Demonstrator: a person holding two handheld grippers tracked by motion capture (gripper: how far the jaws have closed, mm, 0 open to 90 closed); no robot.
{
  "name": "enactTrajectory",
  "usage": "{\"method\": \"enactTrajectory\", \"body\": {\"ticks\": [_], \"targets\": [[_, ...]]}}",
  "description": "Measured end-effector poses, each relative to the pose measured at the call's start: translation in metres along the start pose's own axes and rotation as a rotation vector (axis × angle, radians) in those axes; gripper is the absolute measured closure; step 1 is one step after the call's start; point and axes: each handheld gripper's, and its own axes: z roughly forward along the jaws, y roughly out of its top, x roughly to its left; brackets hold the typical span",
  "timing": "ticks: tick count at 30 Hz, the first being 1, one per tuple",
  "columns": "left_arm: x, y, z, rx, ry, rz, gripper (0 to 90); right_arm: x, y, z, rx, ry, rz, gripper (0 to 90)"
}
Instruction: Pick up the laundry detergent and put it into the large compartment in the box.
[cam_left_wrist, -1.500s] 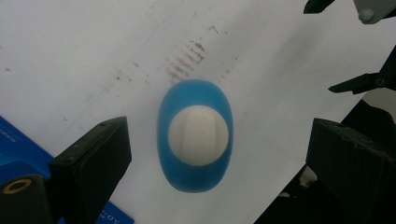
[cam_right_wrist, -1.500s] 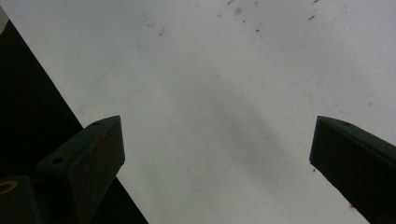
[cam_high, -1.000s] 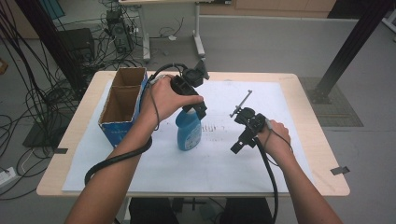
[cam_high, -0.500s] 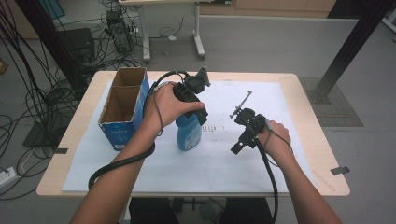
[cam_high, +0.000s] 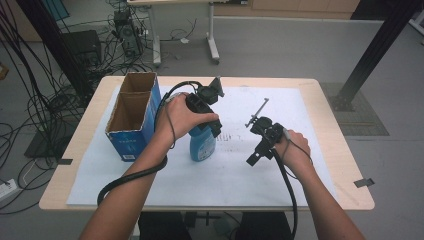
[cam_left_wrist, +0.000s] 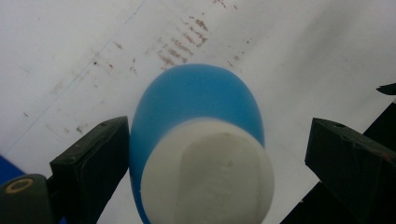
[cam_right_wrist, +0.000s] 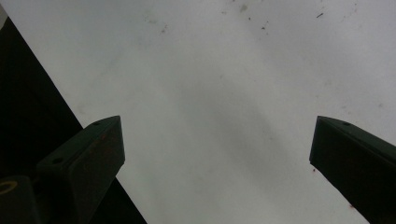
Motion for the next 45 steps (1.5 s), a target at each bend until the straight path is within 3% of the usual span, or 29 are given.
{"method": "enactTrajectory", "body": {"ticks": [16, 45], "targets": [[0.0039, -0.0068, 0.0098, -0.024, -0.018, -0.010, 7.7, -0.0005, 0.0009, 0.0011, 0.002, -0.006, -0.007, 3.0], [0.0054, -0.0075, 0.0029, -0.040, -0.017, -0.020, 7.8, 0.0007, 0.0015, -0.0007, 0.006, -0.016, -0.005, 3.1]]}}
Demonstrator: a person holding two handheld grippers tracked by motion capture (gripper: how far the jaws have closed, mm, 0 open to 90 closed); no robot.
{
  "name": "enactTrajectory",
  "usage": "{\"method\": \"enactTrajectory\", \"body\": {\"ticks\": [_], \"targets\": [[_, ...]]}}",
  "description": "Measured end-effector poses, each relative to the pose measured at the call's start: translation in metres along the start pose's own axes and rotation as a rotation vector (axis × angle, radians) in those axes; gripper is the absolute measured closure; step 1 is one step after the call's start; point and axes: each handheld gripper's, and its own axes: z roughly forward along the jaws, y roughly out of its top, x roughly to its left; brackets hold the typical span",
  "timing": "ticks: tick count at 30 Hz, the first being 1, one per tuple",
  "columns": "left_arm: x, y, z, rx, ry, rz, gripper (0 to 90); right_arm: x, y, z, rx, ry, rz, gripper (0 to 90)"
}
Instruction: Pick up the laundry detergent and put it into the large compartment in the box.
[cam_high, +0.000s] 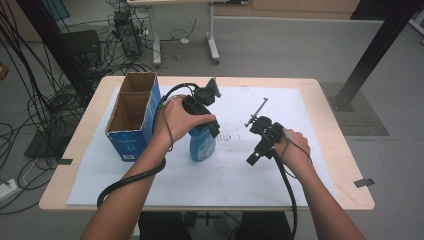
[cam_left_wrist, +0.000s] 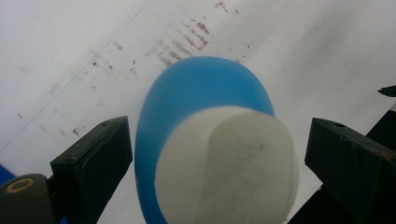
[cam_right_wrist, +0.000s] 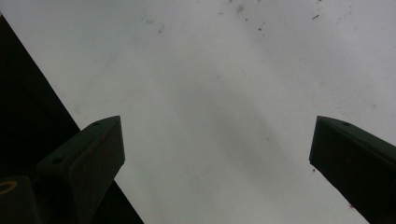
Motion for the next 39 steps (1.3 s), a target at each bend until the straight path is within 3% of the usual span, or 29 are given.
{"method": "enactTrajectory", "body": {"ticks": [39], "targets": [[-0.0014, -0.0013, -0.0026, -0.016, -0.002, 0.005, 5.9, 0.0030, 0.0018, -0.0002, 0.000, -0.003, -0.009, 3.1]]}}
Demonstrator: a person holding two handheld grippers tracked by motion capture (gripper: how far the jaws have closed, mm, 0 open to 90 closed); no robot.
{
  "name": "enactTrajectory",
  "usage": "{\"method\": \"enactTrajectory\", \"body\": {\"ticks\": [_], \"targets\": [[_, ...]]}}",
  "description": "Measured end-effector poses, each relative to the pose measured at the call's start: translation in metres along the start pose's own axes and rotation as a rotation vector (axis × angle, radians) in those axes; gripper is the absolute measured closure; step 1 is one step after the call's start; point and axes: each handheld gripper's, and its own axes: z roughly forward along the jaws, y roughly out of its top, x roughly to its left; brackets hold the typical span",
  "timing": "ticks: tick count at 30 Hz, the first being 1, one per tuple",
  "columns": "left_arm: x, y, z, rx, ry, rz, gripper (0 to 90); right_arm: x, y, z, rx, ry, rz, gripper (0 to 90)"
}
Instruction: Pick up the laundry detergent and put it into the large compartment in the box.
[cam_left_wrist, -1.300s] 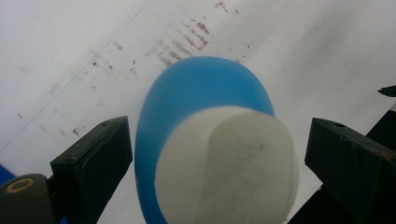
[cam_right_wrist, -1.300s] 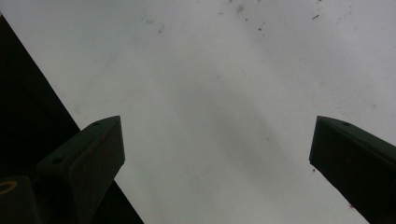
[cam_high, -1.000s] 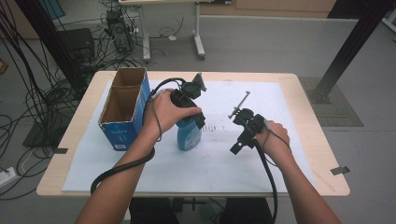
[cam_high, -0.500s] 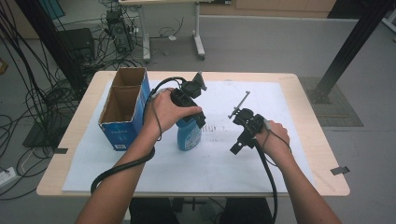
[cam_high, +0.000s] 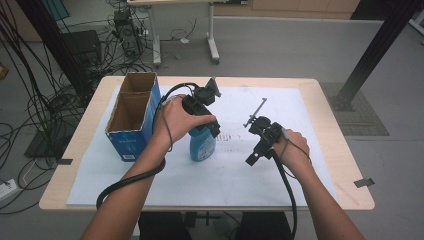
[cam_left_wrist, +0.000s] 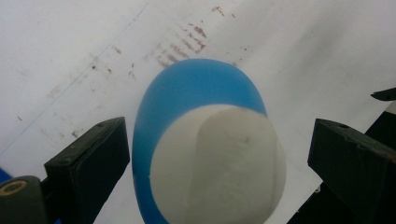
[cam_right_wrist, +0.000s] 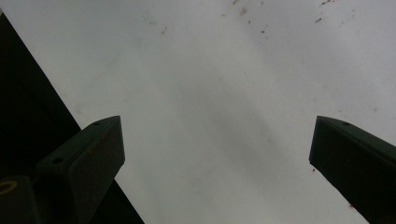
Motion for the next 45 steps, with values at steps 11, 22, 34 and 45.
{"method": "enactTrajectory", "body": {"ticks": [11, 22, 34, 45], "targets": [[0.0016, -0.0026, 0.0005, -0.013, 0.022, -0.018, 5.9, 0.0006, 0.0000, -0.0003, -0.002, -0.005, -0.006, 3.1], [0.0021, -0.0048, -0.0002, -0.020, 0.023, -0.028, 6.2, 0.0017, -0.0001, -0.0010, -0.008, -0.006, -0.008, 3.1], [0.0021, -0.0056, 0.0005, -0.032, 0.027, -0.027, 7.1, 0.0009, 0.0001, -0.0021, -0.010, -0.007, -0.009, 3.1], [0.0041, -0.0049, 0.0034, -0.018, 0.020, -0.020, 11.8, 0.0013, 0.0018, -0.0007, -0.007, -0.005, -0.008, 3.1]]}}
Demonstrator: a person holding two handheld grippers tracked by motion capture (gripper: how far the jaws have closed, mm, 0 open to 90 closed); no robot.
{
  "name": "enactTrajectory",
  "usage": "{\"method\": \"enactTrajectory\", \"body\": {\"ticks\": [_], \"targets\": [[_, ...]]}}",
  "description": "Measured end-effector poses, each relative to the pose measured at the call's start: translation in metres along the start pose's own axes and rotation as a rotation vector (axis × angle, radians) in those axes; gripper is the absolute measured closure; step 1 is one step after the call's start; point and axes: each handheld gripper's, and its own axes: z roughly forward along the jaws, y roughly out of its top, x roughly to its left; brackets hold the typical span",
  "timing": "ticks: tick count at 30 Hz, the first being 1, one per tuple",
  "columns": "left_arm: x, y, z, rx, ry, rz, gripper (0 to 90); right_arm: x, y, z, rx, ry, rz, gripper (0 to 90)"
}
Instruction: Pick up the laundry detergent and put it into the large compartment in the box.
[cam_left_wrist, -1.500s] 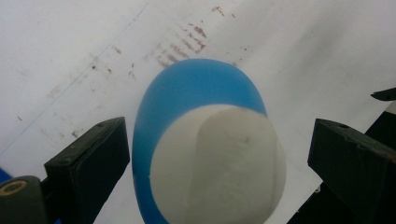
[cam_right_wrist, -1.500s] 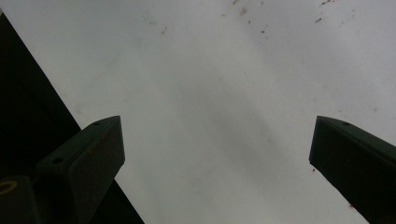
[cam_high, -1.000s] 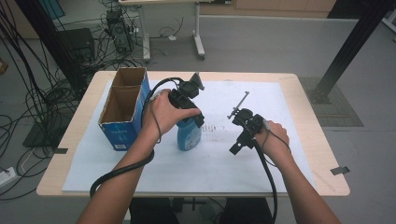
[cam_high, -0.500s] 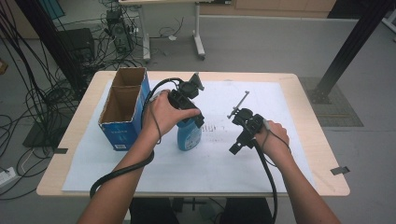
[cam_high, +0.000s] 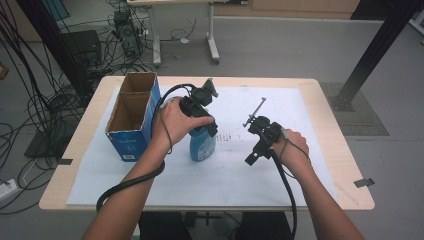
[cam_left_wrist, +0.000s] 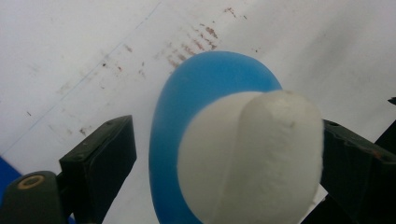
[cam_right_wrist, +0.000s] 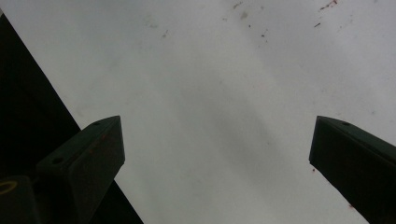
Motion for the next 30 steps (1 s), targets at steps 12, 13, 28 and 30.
{"method": "enactTrajectory", "body": {"ticks": [12, 13, 28, 30], "targets": [[0.0020, -0.0002, 0.0015, 0.004, -0.008, 0.001, 22.8, -0.0013, -0.0003, 0.0003, 0.005, 0.002, 0.002, 3.1], [0.0018, -0.0002, 0.0014, 0.002, -0.007, 0.001, 23.6, -0.0013, -0.0003, 0.0003, 0.005, 0.002, 0.003, 3.1], [0.0000, 0.0004, 0.0004, 0.001, 0.008, 0.002, 36.7, -0.0013, -0.0010, 0.0001, -0.005, 0.005, 0.001, 3.2], [-0.0002, 0.0005, 0.0002, 0.004, 0.010, 0.002, 36.8, -0.0012, -0.0010, 0.0002, -0.006, 0.005, 0.002, 3.1]]}}
